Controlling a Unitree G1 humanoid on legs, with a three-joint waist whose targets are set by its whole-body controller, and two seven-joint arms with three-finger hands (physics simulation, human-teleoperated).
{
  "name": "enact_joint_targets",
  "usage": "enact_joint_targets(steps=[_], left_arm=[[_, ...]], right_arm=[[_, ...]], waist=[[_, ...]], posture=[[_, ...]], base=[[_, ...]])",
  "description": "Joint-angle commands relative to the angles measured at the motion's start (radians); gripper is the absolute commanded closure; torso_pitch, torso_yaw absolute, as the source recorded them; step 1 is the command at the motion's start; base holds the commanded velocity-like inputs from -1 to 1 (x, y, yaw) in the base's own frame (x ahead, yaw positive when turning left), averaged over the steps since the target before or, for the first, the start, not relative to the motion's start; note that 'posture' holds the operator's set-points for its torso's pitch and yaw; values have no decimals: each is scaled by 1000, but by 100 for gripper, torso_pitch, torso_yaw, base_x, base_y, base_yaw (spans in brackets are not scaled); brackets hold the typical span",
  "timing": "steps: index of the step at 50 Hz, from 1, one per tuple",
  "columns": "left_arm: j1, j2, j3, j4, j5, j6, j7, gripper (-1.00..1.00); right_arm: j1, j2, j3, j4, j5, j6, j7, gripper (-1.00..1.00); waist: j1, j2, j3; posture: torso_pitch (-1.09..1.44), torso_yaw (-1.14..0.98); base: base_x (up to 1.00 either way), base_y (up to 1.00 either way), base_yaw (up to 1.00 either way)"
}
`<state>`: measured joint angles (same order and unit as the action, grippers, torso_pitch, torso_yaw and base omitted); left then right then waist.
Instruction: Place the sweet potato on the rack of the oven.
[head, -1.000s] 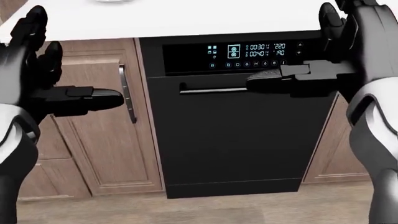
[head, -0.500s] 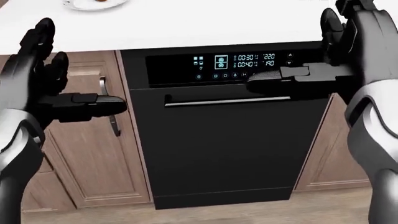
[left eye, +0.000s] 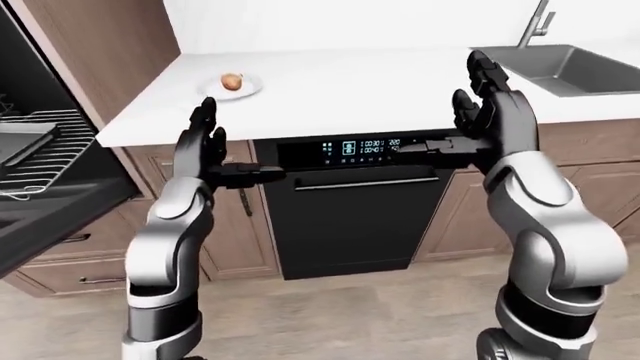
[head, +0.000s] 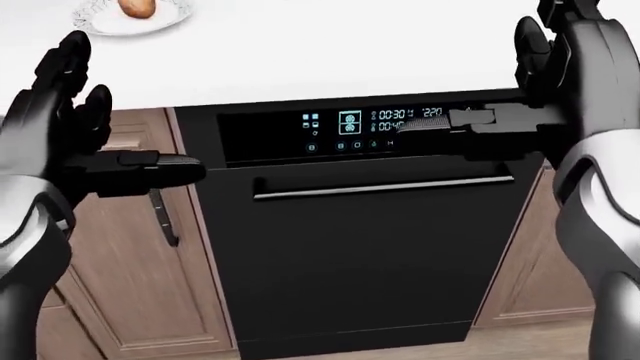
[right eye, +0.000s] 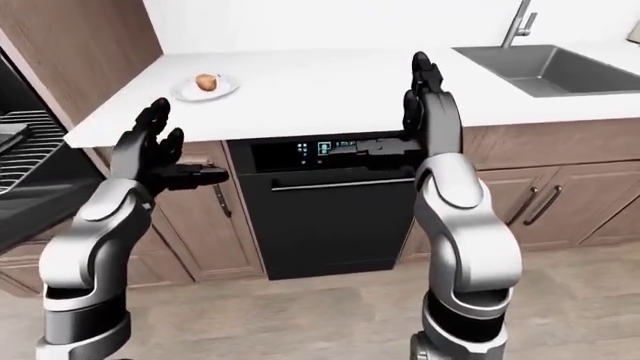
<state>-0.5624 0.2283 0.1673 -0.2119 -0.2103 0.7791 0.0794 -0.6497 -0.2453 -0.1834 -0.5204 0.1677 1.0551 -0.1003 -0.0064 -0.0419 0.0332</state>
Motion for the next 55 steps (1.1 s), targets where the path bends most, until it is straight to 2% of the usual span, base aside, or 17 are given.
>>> enact_joint_targets(steps=[1,6,9,10,12,17,20,22,23,24,31,34,36,37,39,49,55], left_arm=[[-36,19,26,-50,8,-36,9,-100],[-35,18,24,-45,9,-41,8,-100],[-36,19,25,-45,9,-39,8,-100],[-36,19,23,-47,10,-38,9,-100],[-35,18,22,-45,11,-39,8,-100],[-35,20,24,-39,12,-44,6,-100],[-36,20,26,-46,10,-38,6,-100],[-34,19,25,-46,11,-38,7,-100],[-34,19,25,-47,11,-38,7,-100],[-34,19,26,-50,10,-35,7,-100],[-39,20,26,-50,9,-31,9,-100],[-37,21,26,-50,9,-32,8,-100],[-39,22,27,-50,9,-30,9,-100],[-39,22,27,-51,8,-29,9,-100],[-39,22,27,-48,9,-31,9,-100],[-41,21,25,-39,11,-40,9,-100],[-37,20,24,-41,13,-41,8,-100]], right_arm=[[-35,-4,5,-36,5,-36,5,-100],[-33,-2,5,-29,5,-48,8,-100],[-33,-2,5,-28,5,-47,7,-100],[-36,-2,3,-33,6,-39,6,-100],[-37,-2,4,-36,7,-36,6,-100],[-37,-3,4,-35,7,-37,5,-100],[-36,-3,5,-31,6,-42,7,-100],[-34,-3,3,-36,6,-39,6,-100],[-35,-3,3,-38,6,-36,5,-100],[-34,-3,4,-35,6,-40,6,-100],[-42,-4,3,-40,8,-28,4,-100],[-40,-5,1,-39,8,-32,4,-100],[-39,-4,2,-38,8,-33,3,-100],[-39,-5,3,-37,7,-34,3,-100],[-39,-6,1,-36,8,-36,4,-100],[-39,-8,0,-27,9,-44,6,-100],[-33,-5,2,-27,9,-50,6,-100]], waist=[[7,3,-22],[-2,66,-12],[-7,146,-38],[4,93,-24],[3,111,-19],[9,62,-15],[16,19,-15],[18,-42,-33],[7,7,-18],[13,-17,-21],[0,20,-15],[-9,76,-17],[-11,150,-40],[-1,106,-30],[-1,114,-18],[17,-17,-20],[4,-6,-30]], posture=[[0,0],[0,0],[0,0],[0,0],[0,0],[0,0],[0,0],[0,0],[0,0],[0,0],[0,0],[0,0],[0,0],[0,0],[0,0],[0,0],[0,0]], base=[[19,5,0],[18,9,0],[18,16,0],[18,16,0],[18,16,0],[18,16,0],[18,16,0],[18,17,0],[17,16,0],[18,16,0],[18,25,0],[17,27,0],[18,27,0],[18,27,0],[18,27,0],[17,27,0],[18,27,0]])
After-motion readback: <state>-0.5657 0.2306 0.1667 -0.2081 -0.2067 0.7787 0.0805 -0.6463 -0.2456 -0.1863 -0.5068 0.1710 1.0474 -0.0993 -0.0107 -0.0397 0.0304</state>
